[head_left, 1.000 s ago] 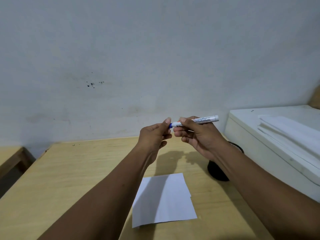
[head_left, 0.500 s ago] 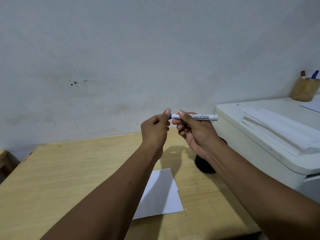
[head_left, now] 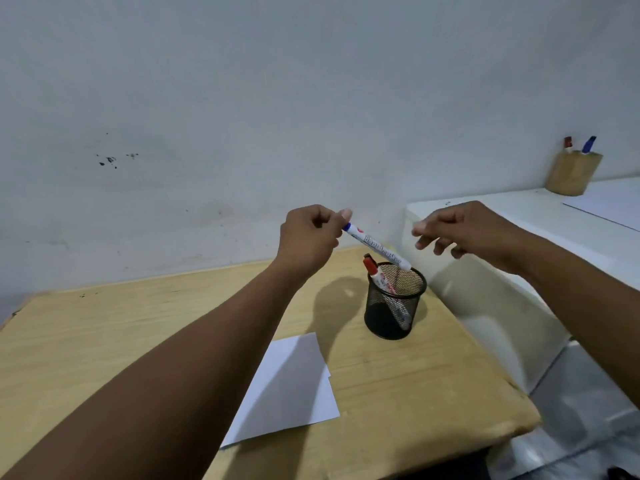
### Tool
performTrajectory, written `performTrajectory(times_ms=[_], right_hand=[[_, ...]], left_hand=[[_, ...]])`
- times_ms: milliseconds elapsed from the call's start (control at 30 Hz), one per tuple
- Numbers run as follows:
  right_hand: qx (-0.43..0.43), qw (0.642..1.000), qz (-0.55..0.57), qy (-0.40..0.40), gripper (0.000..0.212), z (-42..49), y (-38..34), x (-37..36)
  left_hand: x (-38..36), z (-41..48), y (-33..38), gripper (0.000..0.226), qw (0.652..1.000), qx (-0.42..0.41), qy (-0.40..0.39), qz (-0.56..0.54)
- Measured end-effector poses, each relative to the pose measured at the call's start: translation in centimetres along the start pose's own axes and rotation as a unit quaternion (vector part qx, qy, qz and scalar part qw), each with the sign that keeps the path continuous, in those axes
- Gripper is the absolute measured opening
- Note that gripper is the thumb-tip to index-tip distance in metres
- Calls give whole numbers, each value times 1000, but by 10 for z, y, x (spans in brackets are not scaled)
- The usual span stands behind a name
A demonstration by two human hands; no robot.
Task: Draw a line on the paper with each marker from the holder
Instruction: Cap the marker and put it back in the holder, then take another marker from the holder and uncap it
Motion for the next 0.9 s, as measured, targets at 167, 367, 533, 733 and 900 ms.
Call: performTrajectory(times_ms=[167, 367, 533, 733, 900], right_hand=[[-7, 998, -55, 6, 20, -2, 21, -10], [14, 999, -40, 30, 16, 4, 25, -16], [28, 998, -39, 44, 13, 9, 24, -22], [111, 977, -67, 170, 11, 13, -2, -29], [175, 979, -29, 101, 10, 11, -43, -69]], left_hand=[[-36, 0, 5, 32, 980, -83, -62, 172], [-54, -8, 3, 50, 962, -60, -163, 208], [-52, -6, 1, 24, 960, -65, -164, 219], [-31, 6, 14, 17, 982, -48, -85, 160], [16, 12, 20, 12, 998, -27, -19, 62]])
Point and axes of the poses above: each hand's wrist, its own z-axis towards the middle knuckle, its own x-axis out of the back of the hand, y = z × x, the point moved 5 cm from there along z, towards the middle knuckle, and after that the axes turned 8 degrees about z, right-handed, at the moved point
